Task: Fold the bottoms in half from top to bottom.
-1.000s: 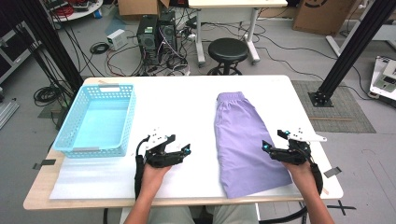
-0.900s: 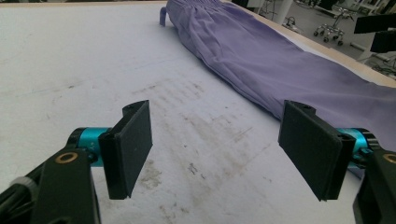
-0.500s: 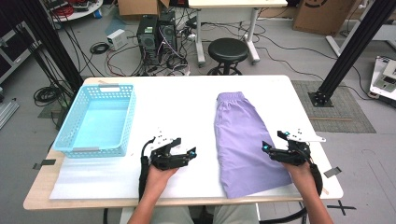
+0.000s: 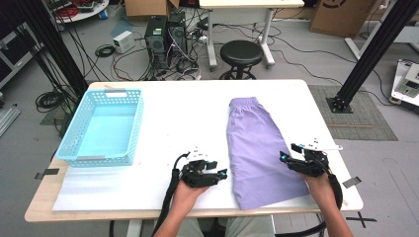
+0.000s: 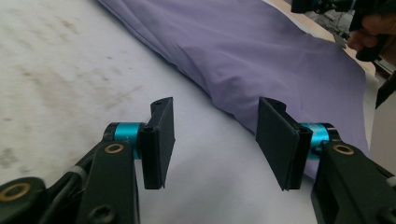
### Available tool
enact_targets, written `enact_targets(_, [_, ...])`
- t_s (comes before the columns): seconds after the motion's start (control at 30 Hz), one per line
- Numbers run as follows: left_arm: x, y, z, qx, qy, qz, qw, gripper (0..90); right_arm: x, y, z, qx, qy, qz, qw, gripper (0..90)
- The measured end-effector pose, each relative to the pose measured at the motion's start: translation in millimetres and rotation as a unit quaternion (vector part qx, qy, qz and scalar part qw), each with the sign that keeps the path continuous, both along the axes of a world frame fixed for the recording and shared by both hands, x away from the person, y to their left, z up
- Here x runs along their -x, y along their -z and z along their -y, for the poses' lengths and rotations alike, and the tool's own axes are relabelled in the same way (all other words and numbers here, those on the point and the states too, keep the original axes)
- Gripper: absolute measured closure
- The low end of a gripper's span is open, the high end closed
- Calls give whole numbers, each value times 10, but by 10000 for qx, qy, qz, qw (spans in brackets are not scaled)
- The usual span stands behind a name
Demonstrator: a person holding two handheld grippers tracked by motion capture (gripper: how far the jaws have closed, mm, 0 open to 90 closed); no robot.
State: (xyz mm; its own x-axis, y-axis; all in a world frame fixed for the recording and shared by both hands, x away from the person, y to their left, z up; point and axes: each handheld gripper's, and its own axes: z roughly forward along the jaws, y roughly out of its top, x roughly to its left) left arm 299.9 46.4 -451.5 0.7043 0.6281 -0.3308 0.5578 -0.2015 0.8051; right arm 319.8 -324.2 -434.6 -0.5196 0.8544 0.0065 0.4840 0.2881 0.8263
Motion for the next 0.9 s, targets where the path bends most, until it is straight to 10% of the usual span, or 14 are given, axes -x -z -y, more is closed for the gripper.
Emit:
enact_targets(0.13, [-8, 2, 156, 128, 62, -174, 9997, 475, 5, -4, -9, 40, -25, 12, 10000, 437])
enact_targets(0.5, [-71, 21, 492, -370, -95, -322, 9988, 528, -2, 33, -15, 271, 111, -193, 9994, 440])
enact_targets(0.9, [-55, 16, 563, -754, -186, -139, 9969, 872, -38, 108, 49, 622, 186, -789, 9948, 889])
